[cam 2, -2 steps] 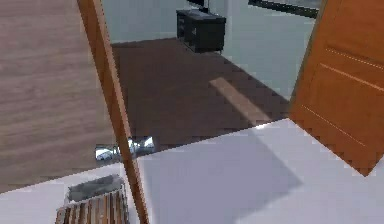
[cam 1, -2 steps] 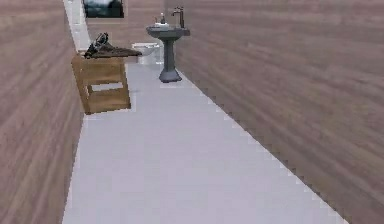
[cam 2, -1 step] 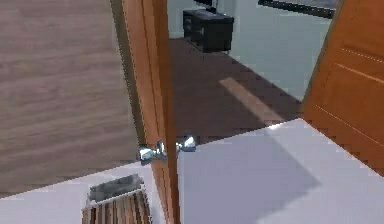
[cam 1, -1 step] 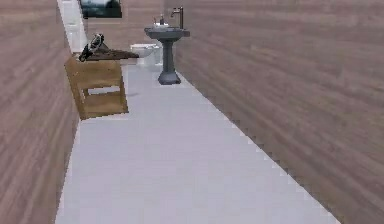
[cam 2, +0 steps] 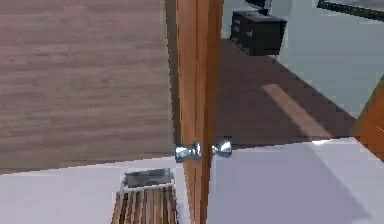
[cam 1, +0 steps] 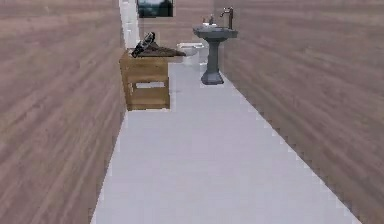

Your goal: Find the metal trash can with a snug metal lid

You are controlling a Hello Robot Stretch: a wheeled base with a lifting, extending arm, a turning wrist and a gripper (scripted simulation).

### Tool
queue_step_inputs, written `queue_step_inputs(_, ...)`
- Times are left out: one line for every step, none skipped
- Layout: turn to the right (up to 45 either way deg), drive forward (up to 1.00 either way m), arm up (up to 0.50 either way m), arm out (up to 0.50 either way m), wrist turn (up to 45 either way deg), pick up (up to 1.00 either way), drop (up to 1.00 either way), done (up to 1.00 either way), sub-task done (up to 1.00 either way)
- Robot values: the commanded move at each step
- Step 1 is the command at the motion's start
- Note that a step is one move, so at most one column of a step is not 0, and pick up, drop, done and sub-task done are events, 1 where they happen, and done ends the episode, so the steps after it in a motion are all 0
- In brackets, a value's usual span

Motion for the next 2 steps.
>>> queue_step_inputs(0.0,1.0,0.0,0.0,0.0,0.0,0.0,0.0,0.0)
queue_step_inputs(0.0,1.0,0.0,0.0,0.0,0.0,0.0,0.0,0.0)
